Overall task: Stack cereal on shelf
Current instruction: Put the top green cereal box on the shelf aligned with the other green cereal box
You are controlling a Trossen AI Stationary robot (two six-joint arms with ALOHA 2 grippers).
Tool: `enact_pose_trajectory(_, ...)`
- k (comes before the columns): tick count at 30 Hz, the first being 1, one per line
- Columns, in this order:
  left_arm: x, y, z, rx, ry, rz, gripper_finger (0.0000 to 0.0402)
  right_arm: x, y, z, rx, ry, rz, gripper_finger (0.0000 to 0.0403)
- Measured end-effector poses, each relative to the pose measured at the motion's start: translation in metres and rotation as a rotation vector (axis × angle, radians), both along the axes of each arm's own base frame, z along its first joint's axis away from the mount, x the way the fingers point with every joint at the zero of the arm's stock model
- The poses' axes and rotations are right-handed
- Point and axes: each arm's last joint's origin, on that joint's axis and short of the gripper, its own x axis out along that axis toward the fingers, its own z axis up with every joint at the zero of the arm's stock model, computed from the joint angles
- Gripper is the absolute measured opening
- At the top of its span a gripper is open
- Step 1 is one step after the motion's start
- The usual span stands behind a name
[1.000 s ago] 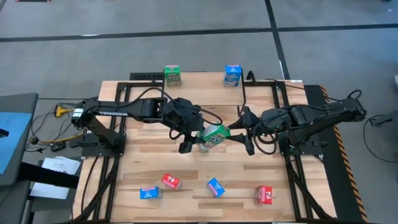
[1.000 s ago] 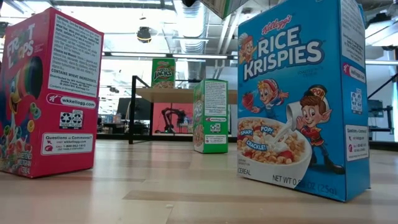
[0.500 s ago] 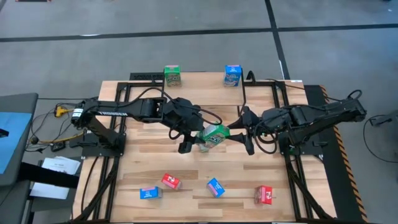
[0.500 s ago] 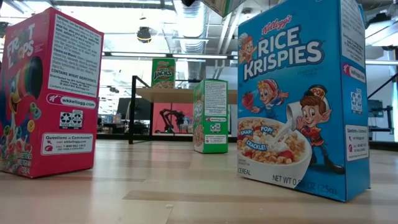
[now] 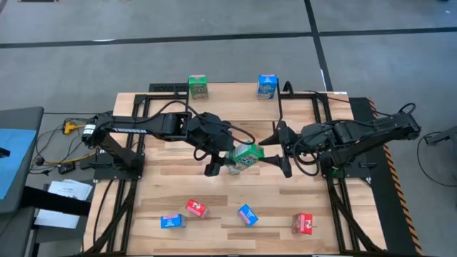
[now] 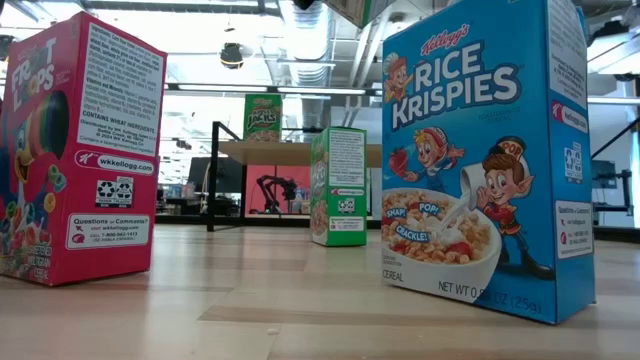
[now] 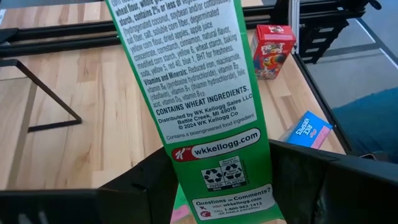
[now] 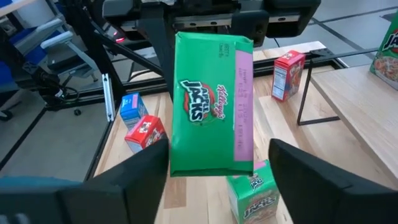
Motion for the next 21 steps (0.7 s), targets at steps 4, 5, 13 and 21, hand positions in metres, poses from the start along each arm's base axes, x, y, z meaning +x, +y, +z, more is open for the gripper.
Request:
enact_pose_trajectory(4,0.000,0.000,0.000,0.022,-0.001,-0.014,0.0195,-0.003,-0.001,0.002,0.003,-0.010,0.000,0.0325)
enact_pose_trajectory(5,0.000,0.000,-0.001,0.026,0.002,-0.017,0.0194,-0.004,-0.001,0.004,0.005,-0.018,0.000,0.0328)
enact_pose_trajectory(13,-0.003,-0.004,-0.003,0.024,0.039,-0.024,0.0189,-0.028,-0.004,0.020,0.023,-0.093,0.013,0.0332)
enact_pose_trajectory(21,-0.005,-0.007,-0.039,-0.001,0.039,-0.013,0.0188,-0.052,0.003,0.032,0.045,-0.162,0.078,0.0332)
